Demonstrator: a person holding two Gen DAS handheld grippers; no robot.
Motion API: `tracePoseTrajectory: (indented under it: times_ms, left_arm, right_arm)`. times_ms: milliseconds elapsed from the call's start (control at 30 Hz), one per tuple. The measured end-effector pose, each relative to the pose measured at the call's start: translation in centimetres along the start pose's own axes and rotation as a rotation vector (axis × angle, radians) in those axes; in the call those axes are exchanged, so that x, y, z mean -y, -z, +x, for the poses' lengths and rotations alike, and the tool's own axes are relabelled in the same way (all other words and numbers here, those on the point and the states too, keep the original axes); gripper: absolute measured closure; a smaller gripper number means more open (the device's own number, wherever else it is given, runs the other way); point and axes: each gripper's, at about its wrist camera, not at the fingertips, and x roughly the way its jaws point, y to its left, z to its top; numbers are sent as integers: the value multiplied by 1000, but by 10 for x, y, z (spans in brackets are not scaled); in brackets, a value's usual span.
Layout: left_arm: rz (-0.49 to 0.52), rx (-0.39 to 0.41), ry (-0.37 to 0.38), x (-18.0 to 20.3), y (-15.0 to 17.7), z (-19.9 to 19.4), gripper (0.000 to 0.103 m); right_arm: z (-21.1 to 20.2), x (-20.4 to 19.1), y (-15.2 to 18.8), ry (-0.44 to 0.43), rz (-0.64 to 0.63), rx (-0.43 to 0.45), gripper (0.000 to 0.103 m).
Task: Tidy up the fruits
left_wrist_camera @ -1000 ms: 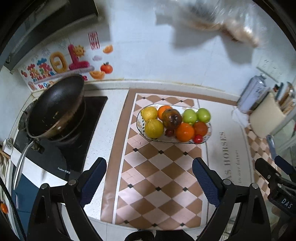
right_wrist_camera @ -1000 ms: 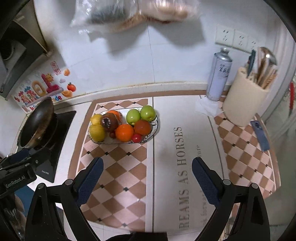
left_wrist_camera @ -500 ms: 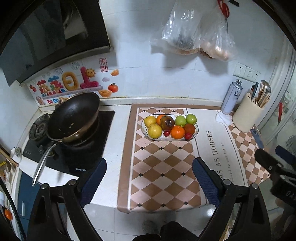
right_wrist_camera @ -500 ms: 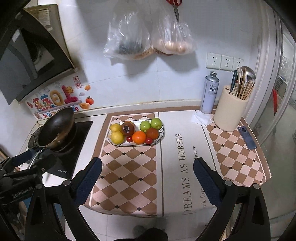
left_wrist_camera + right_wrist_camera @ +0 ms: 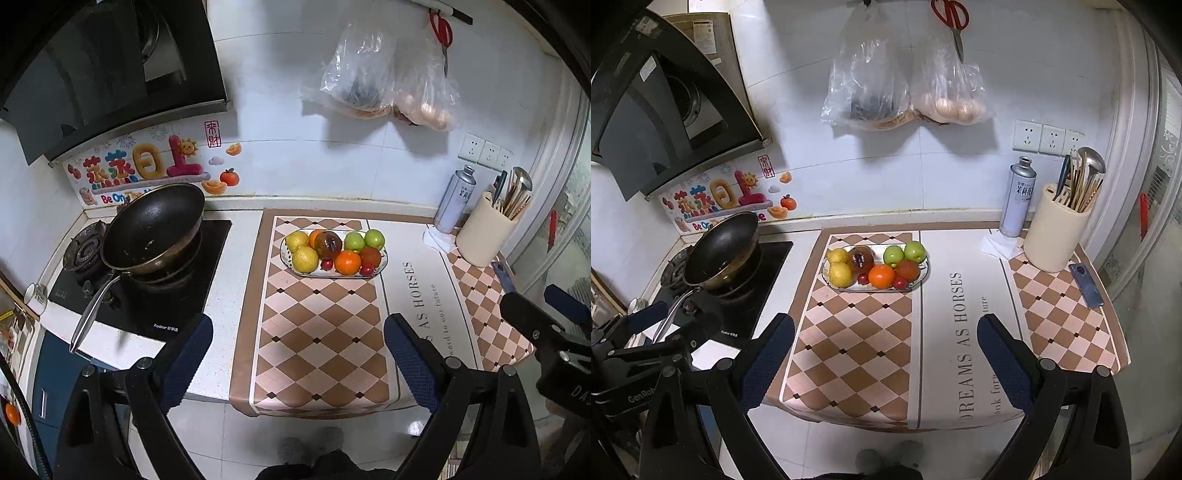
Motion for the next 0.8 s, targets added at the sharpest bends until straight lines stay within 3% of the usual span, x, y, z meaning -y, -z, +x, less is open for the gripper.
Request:
tracePoseTrajectory:
  times_ms: [200, 800]
  left_arm:
    - [-6, -4, -7, 3, -7, 8, 8]
    - [-16, -78, -66, 12, -64, 95, 8]
  right_arm:
    - [15, 5, -11, -11, 3, -16, 2]
    - [120, 34, -68, 40, 18, -90, 2]
